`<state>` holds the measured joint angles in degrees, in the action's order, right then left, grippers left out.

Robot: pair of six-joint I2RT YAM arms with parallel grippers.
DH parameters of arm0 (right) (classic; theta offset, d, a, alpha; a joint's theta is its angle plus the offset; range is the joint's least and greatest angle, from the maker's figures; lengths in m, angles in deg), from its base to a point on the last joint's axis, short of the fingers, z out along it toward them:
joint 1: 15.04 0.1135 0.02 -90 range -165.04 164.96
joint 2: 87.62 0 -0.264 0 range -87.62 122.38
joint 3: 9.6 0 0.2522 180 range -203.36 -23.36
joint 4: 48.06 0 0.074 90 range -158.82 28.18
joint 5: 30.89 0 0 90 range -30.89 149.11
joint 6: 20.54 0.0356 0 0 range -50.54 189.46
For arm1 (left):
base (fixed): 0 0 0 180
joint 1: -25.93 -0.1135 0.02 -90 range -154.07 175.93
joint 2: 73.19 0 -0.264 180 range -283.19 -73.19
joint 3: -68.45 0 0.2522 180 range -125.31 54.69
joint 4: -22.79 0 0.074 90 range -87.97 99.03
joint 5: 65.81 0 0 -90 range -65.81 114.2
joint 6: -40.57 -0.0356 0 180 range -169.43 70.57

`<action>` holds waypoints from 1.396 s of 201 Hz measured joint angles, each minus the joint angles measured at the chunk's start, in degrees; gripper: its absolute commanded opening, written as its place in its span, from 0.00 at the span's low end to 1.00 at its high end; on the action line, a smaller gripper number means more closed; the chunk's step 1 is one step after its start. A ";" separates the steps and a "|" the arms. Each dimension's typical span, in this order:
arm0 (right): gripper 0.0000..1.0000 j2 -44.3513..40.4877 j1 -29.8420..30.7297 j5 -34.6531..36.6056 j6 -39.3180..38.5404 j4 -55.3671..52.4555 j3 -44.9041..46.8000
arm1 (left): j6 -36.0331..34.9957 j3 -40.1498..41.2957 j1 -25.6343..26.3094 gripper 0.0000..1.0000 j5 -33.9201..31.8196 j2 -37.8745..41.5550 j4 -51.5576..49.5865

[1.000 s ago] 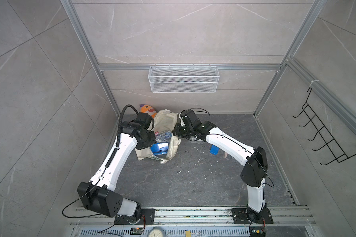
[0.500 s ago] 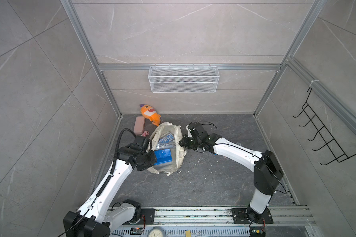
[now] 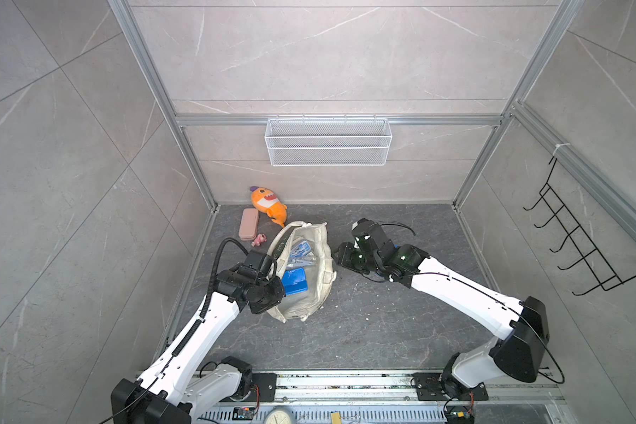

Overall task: Take out the compass set from the canvas bag
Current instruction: Adjust the canvas bag at the center of the board, then pick up the compass set from the canvas bag.

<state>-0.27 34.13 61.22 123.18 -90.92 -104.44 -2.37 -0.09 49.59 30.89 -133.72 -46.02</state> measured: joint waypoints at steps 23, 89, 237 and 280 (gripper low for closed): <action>0.27 2.29 7.34 1.60 -0.94 -2.89 -6.84 | 0.37 0.00 0.00 0.00 -0.07 0.35 0.09; 0.19 19.37 12.41 1.73 1.53 -5.44 -15.08 | 1.27 0.17 0.26 0.00 -0.02 2.34 -0.09; 0.74 37.13 6.38 -1.49 1.88 -9.57 -26.80 | 1.55 2.38 0.74 0.00 -0.11 4.15 -0.11; 0.76 37.77 5.79 -2.75 -5.40 -5.88 -25.40 | 1.46 2.86 0.85 0.00 -0.15 4.61 -0.13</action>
<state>37.50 39.92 58.46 117.78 -96.80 -129.84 -0.90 2.77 50.44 30.74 -129.11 -46.15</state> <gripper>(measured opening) 0.755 0.058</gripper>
